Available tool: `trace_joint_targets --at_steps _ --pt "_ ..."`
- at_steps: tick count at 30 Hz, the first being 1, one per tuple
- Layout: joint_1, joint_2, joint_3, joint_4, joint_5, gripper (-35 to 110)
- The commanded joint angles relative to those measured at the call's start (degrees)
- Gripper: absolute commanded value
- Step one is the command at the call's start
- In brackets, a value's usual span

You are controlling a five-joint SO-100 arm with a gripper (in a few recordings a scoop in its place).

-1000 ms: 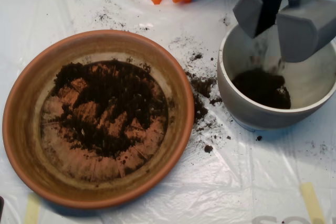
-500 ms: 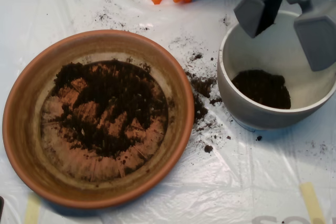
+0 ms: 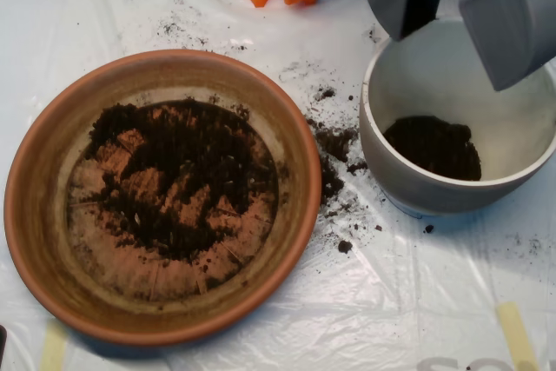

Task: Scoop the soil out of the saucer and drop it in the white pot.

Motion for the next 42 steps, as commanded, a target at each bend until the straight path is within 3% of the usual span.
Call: trace_joint_targets --at_steps 1,9,19,25,36,42 --pt "5.19 7.56 -1.67 0.53 0.35 38" --pt "21.71 11.43 2.90 -1.14 4.39 39" --pt "32.26 24.96 46.32 -23.03 2.29 45" --pt "37.88 23.20 62.67 -34.63 4.22 46" --pt "43.59 7.91 66.97 -45.00 5.10 53" --pt "44.30 1.76 64.16 -45.70 5.45 54"
